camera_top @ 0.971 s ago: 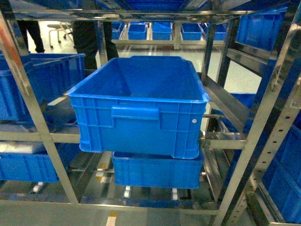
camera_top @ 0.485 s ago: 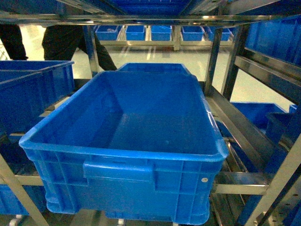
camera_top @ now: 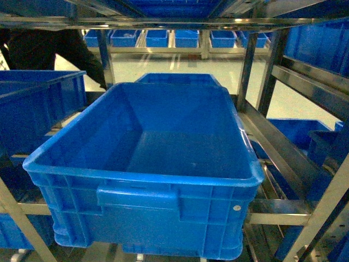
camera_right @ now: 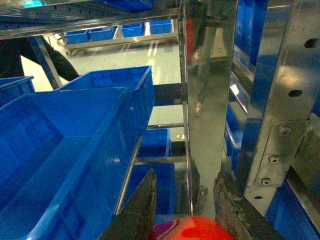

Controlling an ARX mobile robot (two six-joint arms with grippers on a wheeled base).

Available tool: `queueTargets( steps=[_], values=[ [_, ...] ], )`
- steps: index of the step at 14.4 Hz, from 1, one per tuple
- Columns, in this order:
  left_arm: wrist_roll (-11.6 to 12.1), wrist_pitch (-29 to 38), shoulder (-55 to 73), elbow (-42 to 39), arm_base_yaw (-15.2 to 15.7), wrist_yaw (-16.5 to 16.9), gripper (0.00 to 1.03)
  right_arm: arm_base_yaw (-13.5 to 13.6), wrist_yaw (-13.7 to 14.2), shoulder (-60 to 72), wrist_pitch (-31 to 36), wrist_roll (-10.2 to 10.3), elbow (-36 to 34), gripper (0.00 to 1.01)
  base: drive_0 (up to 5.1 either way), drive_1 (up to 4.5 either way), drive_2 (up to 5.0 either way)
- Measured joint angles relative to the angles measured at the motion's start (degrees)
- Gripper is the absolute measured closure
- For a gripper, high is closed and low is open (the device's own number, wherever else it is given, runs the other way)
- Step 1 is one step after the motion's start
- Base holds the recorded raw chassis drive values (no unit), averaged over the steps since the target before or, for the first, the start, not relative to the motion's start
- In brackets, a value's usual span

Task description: Pick red block from blue box to shelf

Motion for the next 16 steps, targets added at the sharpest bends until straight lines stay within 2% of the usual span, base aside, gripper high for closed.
queueTargets(
  steps=[16],
  values=[
    [0.0, 0.0, 0.0, 0.0, 0.0, 0.0, 0.05, 0.0, 0.0, 0.0, 0.0, 0.0, 0.0, 0.73, 0.0, 0.00, 0.0]
  ],
)
